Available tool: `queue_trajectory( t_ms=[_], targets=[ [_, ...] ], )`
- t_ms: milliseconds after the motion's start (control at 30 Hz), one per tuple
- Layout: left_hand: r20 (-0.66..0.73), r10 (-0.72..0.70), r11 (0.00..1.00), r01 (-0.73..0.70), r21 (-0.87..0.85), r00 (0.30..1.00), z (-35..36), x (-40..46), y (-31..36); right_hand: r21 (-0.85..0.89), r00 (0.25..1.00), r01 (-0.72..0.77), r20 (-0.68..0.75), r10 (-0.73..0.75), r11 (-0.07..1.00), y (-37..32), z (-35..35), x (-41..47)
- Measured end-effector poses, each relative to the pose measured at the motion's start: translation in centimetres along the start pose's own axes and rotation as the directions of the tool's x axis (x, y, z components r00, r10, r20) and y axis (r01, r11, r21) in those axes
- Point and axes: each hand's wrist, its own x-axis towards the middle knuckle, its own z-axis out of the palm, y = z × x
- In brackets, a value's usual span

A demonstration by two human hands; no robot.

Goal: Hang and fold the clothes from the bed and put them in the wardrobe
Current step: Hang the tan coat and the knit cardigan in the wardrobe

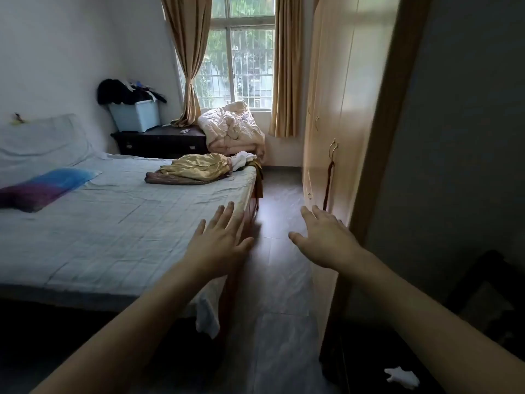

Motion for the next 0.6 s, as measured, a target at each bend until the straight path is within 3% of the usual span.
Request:
queue_trajectory(
  t_ms=[233,367,600],
  targets=[
    [0.004,0.037,0.996,-0.037,0.087,0.999,-0.3,8.2,-6.2,-0.029,0.999,0.03,-0.035,-0.031,0.999,-3.7,1.6,8.9],
    [-0.067,0.084,0.989,-0.075,0.124,0.994,-1.2,13.0,-9.5,-0.073,0.997,0.023,-0.073,-0.029,0.997,-4.9,1.8,13.9],
    [-0.087,0.073,0.993,-0.064,0.097,0.994,0.0,20.0,-12.1,-0.087,0.987,0.014,-0.158,-0.028,0.996,-5.6,2.5,20.7]
  ],
)
